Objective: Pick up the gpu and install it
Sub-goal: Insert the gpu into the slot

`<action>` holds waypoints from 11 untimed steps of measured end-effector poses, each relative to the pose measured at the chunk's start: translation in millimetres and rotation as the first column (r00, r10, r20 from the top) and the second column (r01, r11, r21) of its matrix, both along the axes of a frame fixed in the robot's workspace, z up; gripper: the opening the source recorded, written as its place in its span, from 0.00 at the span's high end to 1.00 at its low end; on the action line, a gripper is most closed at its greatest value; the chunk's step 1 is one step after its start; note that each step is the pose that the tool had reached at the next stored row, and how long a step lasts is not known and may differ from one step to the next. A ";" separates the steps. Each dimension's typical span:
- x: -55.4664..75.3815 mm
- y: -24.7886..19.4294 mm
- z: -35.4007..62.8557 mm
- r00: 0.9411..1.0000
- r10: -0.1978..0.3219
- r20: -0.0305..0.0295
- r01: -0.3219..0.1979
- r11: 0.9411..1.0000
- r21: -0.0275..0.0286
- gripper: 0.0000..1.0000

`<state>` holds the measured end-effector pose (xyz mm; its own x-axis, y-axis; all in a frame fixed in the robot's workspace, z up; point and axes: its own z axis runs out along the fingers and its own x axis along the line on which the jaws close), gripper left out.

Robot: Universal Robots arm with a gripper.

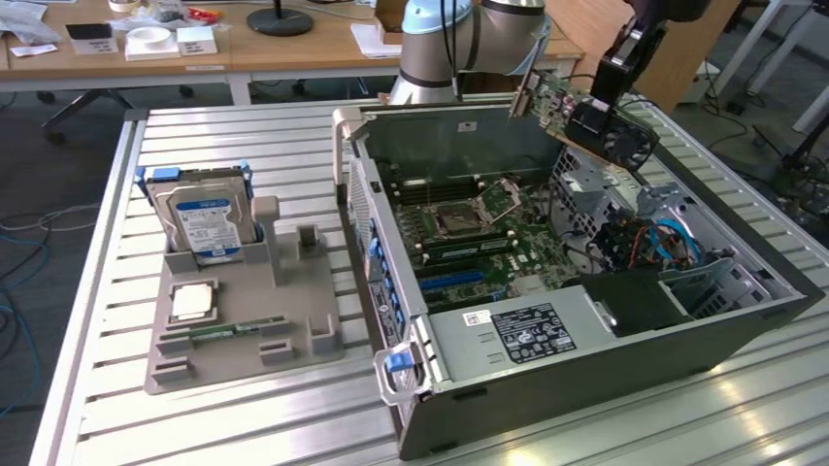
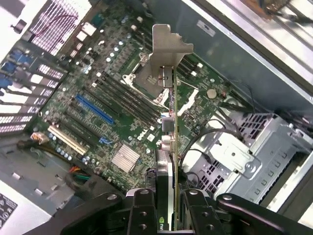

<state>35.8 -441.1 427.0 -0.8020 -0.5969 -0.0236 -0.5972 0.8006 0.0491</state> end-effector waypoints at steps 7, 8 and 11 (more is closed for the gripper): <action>0.0 0.0 -0.5 0.994 0.108 0.000 -0.108 0.994 0.000 0.73; 0.0 0.0 -0.5 0.992 0.123 0.000 -0.123 0.992 0.000 0.73; 0.0 0.0 -0.8 0.985 0.170 0.000 -0.170 0.985 0.000 0.73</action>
<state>35.8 -441.1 426.3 -0.6891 -0.7243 -0.0237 -0.7244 0.6876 0.0491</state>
